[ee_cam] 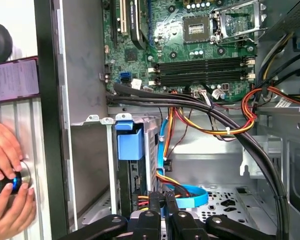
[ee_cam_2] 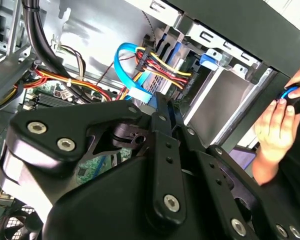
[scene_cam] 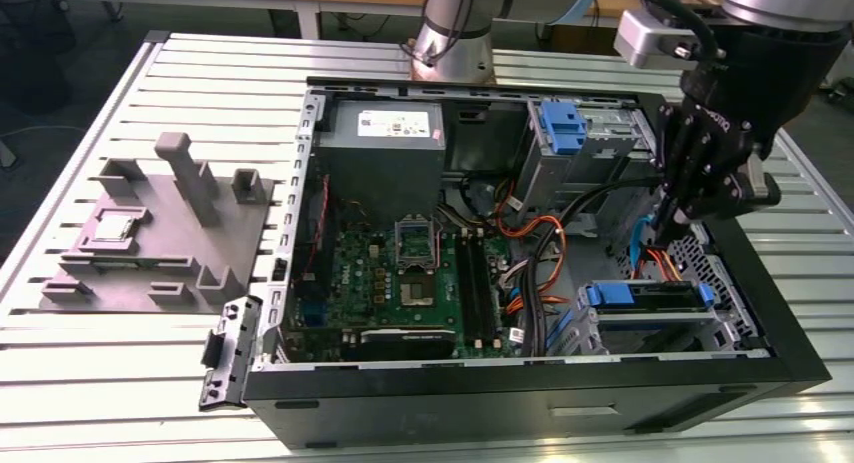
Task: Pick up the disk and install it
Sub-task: 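Insert the second disk wire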
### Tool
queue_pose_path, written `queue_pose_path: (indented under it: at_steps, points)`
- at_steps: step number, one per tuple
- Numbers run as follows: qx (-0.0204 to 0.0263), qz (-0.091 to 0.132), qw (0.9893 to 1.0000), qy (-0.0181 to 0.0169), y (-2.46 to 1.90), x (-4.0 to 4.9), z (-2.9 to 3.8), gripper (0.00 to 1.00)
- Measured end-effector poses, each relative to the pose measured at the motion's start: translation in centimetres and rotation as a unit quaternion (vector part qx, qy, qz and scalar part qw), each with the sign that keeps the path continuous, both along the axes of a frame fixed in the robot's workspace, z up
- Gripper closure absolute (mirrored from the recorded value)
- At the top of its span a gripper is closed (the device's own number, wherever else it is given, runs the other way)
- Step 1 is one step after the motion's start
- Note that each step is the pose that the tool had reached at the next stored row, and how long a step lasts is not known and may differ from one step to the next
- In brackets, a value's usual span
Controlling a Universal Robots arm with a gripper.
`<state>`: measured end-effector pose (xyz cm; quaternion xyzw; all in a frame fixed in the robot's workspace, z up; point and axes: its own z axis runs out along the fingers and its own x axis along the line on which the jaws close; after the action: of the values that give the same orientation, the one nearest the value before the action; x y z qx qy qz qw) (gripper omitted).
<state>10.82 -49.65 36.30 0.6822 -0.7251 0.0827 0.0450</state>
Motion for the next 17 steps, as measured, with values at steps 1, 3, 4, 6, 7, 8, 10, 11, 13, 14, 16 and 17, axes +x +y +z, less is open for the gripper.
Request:
queue_pose_path:
  at_steps: [1, 3, 4, 6, 7, 8, 10, 11, 13, 14, 16, 17]
  points:
    - [0.0023, 0.000, 1.0000, -0.0007, -0.18, 0.00, -0.03, 0.84]
    - [0.0061, 0.000, 1.0000, -0.0021, -0.56, 0.00, -0.07, 0.84]
    - [0.0079, 0.000, 1.0000, -0.0028, -0.76, 0.00, -0.09, 0.84]
    - [0.0088, 0.000, 1.0000, -0.0034, -1.03, 0.00, -0.09, 0.84]
    - [0.0088, 0.000, 1.0000, -0.0034, -1.05, 0.00, -0.09, 0.84]
    - [0.0089, 0.000, 1.0000, -0.0034, -1.06, 0.00, -0.10, 0.84]
    - [0.0089, 0.001, 1.0000, -0.0040, -1.09, 0.00, -0.12, 0.84]
    - [0.0088, 0.001, 0.9999, -0.0065, -1.11, -0.05, -0.12, 0.84]
    - [0.0089, 0.002, 0.9999, -0.0142, -1.14, -0.17, -0.17, 0.84]
    - [0.0089, 0.002, 0.9998, -0.0185, -1.15, -0.22, -0.18, 0.84]
    - [0.0092, 0.003, 0.9996, -0.0253, -1.20, -0.32, -0.21, 0.84]
    - [0.0104, 0.003, 0.9996, -0.0275, -1.26, -0.34, -0.25, 0.84]
